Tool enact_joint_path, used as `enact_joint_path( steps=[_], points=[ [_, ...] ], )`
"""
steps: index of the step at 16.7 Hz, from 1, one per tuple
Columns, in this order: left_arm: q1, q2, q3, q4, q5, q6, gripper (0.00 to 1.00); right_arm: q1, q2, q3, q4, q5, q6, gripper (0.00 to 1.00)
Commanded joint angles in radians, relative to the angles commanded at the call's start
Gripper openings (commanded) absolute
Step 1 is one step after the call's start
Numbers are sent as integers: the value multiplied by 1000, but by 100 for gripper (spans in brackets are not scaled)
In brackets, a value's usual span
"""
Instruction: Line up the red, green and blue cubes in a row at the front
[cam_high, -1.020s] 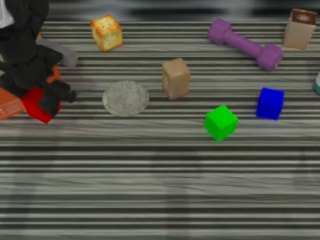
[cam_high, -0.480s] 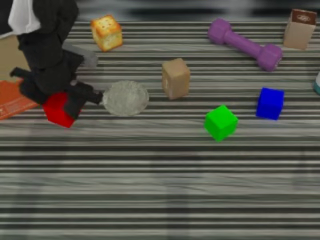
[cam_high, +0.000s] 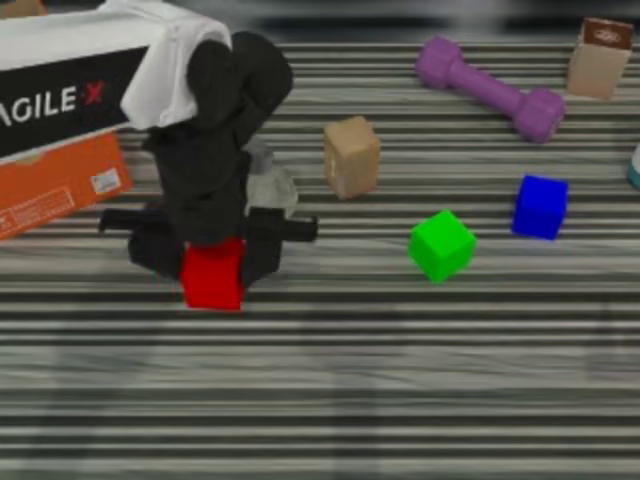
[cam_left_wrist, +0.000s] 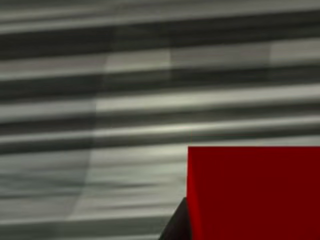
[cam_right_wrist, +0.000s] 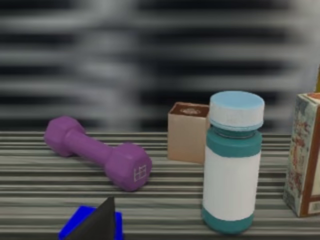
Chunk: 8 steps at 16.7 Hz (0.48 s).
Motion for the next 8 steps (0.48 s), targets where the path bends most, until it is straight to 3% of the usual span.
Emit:
enact_joint_path(
  steps=[4, 8],
  points=[
    [-101, -56, -45, 11, -7, -187, 0, 0, 0, 0, 0, 0, 0, 100],
    [-119, -70, -54, 15, -9, -217, 0, 0, 0, 0, 0, 0, 0, 100]
  ],
)
